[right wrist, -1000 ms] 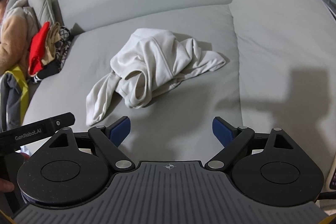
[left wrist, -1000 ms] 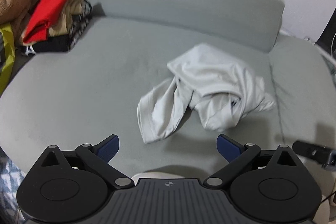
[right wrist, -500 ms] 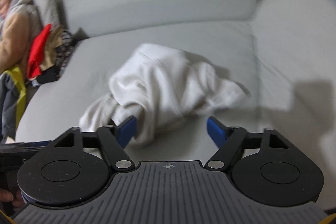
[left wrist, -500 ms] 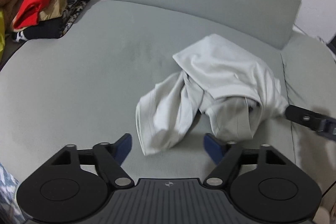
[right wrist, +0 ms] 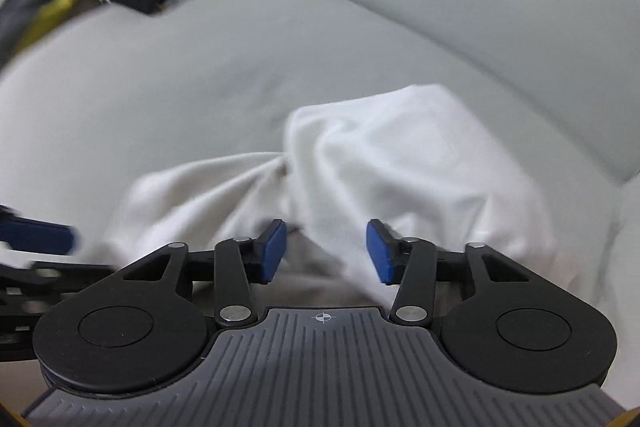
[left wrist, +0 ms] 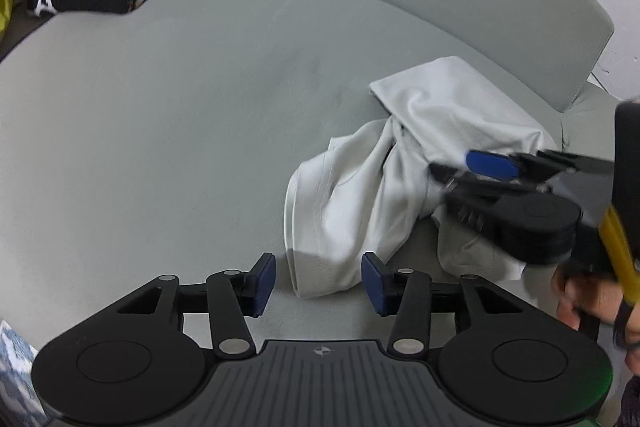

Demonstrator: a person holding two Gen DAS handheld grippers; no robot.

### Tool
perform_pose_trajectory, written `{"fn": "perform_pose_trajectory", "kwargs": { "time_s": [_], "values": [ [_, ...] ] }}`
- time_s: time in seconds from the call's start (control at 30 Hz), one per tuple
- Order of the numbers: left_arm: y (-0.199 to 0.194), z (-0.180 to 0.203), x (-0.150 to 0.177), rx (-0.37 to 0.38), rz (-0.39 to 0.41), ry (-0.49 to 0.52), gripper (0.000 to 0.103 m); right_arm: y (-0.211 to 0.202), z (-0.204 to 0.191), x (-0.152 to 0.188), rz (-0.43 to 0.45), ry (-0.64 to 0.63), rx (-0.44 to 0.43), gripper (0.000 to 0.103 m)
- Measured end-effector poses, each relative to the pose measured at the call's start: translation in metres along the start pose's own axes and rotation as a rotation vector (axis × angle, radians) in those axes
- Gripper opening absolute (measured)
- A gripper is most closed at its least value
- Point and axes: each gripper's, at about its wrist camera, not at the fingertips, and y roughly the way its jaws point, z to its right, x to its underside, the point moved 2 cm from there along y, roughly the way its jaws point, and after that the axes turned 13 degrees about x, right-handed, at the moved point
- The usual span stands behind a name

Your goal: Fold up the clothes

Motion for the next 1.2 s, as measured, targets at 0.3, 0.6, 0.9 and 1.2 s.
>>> {"fn": "perform_pose_trajectory", "kwargs": {
  "time_s": [0.3,0.6,0.9,1.2],
  "values": [
    [-0.022,0.029,0.011,0.115,0.021,0.116,0.049,-0.086,0.131,0.027,0.138,0.585,0.111,0.003],
    [-0.003,0.087,0.057,0.248,-0.117,0.207,0.049,-0.168,0.262,0.223,-0.079,1.173,0.302,0.003],
    [0.046,0.094,0.082,0.315,-0.133,-0.057,0.046,-0.148,0.255,0.291,-0.179,1.169,0.232,0.019],
    [0.076,0.084,0.065,0.319,-0.029,-0.162,0.036,-0.160,0.223,0.280,-0.090,1.104,0.113,0.043]
  ]
}}
